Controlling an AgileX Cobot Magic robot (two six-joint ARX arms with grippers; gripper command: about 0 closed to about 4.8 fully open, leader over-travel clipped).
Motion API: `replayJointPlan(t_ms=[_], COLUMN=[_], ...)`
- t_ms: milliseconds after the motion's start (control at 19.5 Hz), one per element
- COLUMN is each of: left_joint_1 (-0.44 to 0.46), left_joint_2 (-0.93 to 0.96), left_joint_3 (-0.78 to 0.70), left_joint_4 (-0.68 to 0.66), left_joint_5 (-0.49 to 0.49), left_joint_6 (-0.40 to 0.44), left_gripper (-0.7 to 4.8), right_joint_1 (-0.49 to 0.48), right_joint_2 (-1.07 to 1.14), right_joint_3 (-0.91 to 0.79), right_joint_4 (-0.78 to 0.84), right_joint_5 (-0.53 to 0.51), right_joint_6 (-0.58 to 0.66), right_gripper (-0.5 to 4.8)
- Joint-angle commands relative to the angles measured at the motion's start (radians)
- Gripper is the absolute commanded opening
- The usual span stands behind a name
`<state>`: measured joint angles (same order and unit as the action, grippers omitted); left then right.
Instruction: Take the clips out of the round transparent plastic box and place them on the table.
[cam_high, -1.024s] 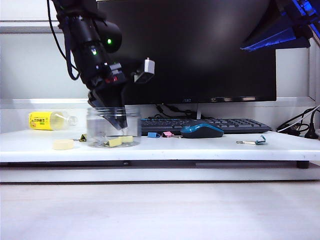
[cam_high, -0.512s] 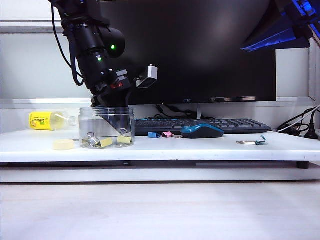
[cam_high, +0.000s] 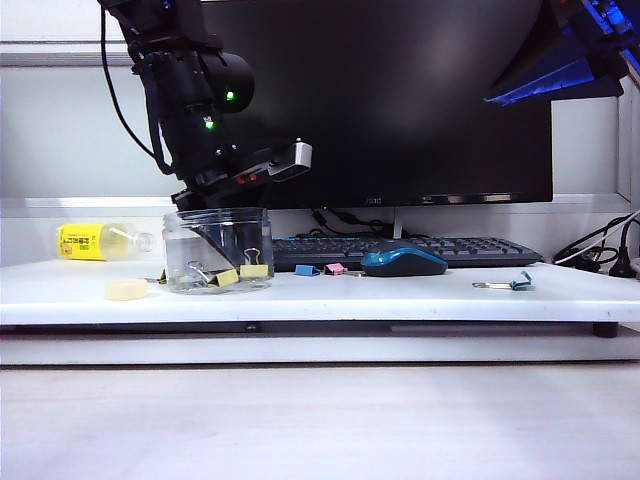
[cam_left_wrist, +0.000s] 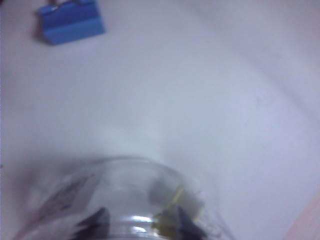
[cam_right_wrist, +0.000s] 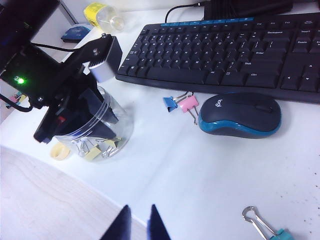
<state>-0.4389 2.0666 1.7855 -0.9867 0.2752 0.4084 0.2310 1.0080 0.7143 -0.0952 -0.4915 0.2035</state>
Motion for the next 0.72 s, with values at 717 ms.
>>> replayJointPlan(t_ms=[717], left_joint_1=[0.000], left_joint_2=[0.027], left_joint_3=[0.213], left_joint_4=[-0.314], left_joint_5=[-0.029], left_joint_6=[-0.116], left_gripper=[1.92], right_joint_1=[0.000], right_joint_2=[-0.002], right_joint_3=[0.002], right_joint_4=[-0.006], right_joint_5=[-0.005], right_joint_6=[-0.002], right_gripper=[0.53])
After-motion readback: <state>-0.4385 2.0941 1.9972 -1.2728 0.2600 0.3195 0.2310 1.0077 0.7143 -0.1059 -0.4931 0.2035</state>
